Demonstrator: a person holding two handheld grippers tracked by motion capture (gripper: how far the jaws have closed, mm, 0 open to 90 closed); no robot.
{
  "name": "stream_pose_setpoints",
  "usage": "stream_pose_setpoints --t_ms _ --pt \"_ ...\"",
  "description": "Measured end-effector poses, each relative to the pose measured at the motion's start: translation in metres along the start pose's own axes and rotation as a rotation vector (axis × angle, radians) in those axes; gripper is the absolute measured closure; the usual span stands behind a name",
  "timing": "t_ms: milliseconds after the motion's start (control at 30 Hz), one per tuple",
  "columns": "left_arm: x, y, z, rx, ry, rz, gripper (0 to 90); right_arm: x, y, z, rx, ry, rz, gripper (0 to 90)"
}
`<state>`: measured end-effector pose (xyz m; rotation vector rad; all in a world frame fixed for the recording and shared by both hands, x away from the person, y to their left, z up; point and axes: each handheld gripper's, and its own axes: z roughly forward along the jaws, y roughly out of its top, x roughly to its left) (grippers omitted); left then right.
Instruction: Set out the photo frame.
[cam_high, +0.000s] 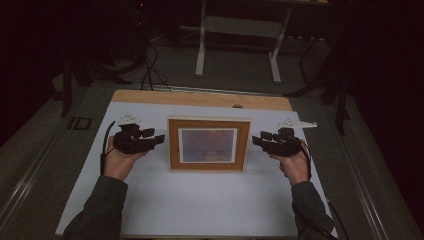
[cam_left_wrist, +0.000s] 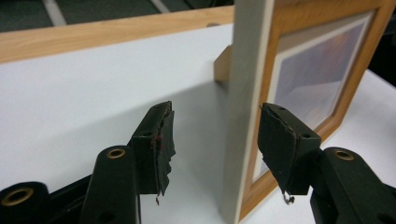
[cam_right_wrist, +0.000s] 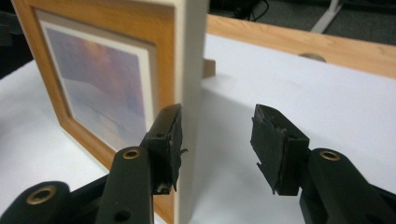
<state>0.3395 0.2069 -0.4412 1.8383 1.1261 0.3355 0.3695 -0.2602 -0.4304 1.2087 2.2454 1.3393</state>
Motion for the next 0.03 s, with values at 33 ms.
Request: stream_pose_setpoints --t_ms 33 --pt "0.0 0.0 0.0 0.0 0.0 0.0 46.4 -0.001 -0.002 -0.0002 0.004 -0.003 0.004 51.5"
